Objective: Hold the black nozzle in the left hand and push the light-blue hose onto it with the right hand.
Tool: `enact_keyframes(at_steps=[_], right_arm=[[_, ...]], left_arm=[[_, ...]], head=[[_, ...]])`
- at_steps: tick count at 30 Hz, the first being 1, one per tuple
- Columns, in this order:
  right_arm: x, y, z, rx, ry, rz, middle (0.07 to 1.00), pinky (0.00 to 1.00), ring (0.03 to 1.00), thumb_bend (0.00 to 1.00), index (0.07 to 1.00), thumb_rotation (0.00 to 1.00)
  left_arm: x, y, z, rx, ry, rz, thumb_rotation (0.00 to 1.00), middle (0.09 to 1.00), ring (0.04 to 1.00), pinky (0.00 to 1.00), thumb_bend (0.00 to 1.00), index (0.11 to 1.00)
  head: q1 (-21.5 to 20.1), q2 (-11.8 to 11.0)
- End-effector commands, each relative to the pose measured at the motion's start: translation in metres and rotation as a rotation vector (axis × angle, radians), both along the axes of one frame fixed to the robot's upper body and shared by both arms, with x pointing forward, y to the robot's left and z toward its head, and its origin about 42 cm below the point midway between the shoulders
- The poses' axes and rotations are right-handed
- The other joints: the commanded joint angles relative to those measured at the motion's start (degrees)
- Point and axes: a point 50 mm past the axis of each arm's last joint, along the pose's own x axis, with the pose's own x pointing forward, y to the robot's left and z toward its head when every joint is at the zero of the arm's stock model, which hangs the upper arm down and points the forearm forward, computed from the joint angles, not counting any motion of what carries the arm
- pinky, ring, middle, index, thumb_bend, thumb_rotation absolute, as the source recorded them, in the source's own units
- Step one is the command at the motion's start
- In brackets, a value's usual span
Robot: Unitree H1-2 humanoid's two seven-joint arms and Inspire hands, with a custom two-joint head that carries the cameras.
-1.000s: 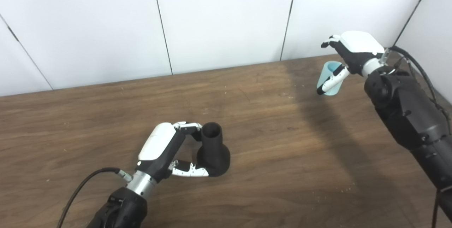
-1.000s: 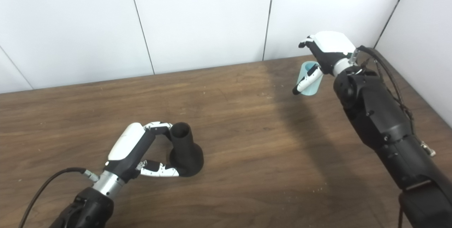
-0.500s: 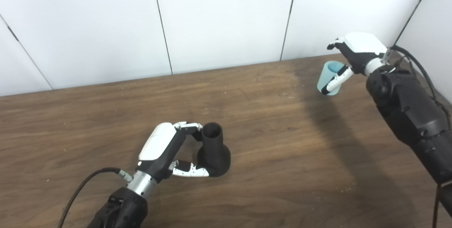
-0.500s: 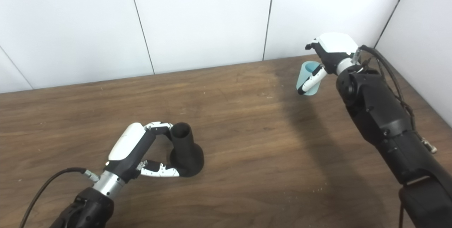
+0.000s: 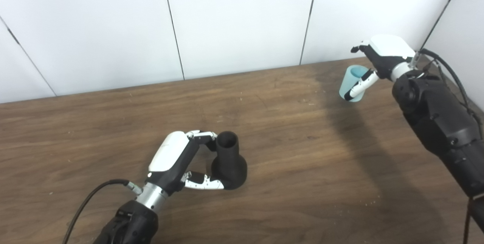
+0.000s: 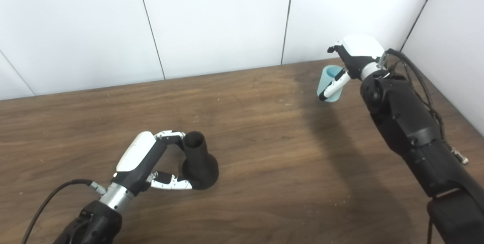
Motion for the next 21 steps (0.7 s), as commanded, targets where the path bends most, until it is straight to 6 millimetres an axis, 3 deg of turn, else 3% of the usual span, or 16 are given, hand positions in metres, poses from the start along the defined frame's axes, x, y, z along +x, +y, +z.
enact_keyframes(at_steps=[1,4,21], right_arm=[[0.0068,-0.0033,0.0271,-0.022,-0.087,-0.003,0.919,0.79,0.878,1.0,0.832,0.32],[0.0075,-0.0034,0.0237,-0.022,-0.083,-0.002,0.916,0.75,0.864,1.0,0.831,0.32],[0.0115,-0.0013,0.0184,-0.024,-0.076,-0.005,0.901,0.76,0.863,1.0,0.831,0.32]], left_arm=[[-0.0114,0.0102,-0.0315,0.15,0.129,0.01,0.0,0.512,0.599,0.8,0.52,0.468],[-0.0119,0.0109,-0.0325,0.149,0.133,0.009,0.0,0.514,0.599,0.8,0.52,0.467],[-0.0119,0.0104,-0.0324,0.154,0.126,0.003,0.0,0.514,0.601,0.8,0.52,0.467]], head=[[0.1,0.1],[0.1,0.1],[0.3,0.2]])
